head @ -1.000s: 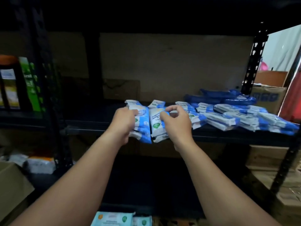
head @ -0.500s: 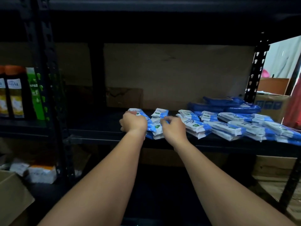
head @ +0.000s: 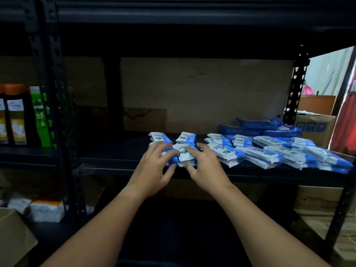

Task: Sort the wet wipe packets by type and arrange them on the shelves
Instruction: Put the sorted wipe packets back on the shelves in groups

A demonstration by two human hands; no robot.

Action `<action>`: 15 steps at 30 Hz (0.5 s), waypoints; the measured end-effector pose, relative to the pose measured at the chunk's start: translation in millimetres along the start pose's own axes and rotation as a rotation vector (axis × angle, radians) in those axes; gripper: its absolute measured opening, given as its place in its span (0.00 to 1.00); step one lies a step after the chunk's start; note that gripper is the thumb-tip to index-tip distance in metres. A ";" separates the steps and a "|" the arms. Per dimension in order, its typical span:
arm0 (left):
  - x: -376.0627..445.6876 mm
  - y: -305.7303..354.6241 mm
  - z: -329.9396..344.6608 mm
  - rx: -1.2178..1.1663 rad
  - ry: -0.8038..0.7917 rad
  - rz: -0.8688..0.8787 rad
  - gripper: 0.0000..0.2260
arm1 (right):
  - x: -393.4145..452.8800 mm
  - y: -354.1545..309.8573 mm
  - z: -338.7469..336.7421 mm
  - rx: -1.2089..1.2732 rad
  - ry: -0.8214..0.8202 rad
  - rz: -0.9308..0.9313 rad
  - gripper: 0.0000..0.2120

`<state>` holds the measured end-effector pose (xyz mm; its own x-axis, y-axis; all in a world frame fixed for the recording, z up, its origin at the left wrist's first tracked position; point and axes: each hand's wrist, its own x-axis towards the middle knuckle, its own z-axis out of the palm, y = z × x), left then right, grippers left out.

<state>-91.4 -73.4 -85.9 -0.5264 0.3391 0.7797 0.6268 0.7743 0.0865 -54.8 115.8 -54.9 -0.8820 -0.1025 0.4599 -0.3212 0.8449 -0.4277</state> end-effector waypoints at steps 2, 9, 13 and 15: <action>-1.3 -4.1 2.2 0.044 -0.006 0.036 0.16 | 0.1 -0.8 2.3 -0.037 -0.001 0.005 0.26; 3.1 3.6 2.8 0.248 -0.098 -0.170 0.20 | -0.2 -15.0 14.3 -0.186 0.019 0.015 0.28; 8.2 14.3 -0.7 0.398 -0.227 -0.241 0.24 | 3.0 -20.6 23.1 -0.220 0.018 -0.008 0.28; 11.1 15.4 -1.1 0.378 -0.243 -0.267 0.25 | 5.3 -22.5 25.1 -0.232 0.000 -0.006 0.28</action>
<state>-87.0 -58.3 -75.2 -0.7858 0.1825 0.5910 0.2247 0.9744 -0.0022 -61.0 83.0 -62.3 -0.8804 -0.1085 0.4617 -0.2389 0.9424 -0.2342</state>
